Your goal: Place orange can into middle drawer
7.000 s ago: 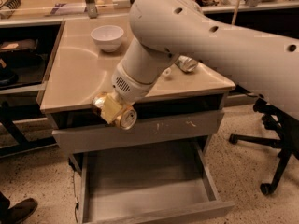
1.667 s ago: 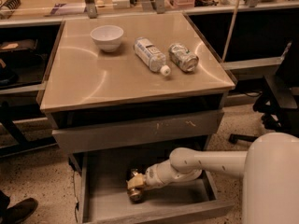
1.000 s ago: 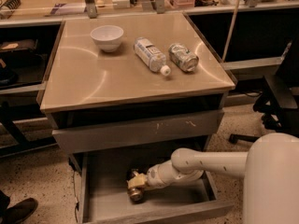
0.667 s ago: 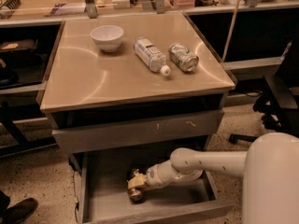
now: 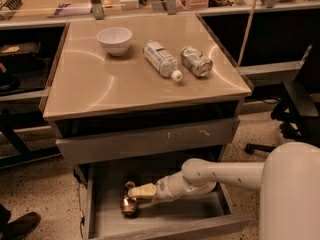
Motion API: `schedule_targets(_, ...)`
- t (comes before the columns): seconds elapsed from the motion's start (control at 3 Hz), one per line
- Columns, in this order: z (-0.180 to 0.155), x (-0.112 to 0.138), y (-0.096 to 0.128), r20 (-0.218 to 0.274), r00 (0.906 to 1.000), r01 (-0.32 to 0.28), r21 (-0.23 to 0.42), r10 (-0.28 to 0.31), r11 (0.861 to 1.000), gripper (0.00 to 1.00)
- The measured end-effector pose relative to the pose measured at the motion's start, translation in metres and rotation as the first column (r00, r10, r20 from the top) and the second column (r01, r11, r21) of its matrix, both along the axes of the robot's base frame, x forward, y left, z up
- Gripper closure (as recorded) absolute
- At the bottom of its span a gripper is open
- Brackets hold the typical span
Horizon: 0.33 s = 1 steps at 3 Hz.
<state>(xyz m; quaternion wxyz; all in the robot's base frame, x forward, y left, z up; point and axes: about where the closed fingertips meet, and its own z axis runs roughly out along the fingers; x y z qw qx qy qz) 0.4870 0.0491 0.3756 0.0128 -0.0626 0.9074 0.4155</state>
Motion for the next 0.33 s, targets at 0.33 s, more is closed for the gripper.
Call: schedule_targets(0.33,0.0000,0.0000,0.0000,0.000,1.0000,0.000,0.000,0.000,1.000,0.00)
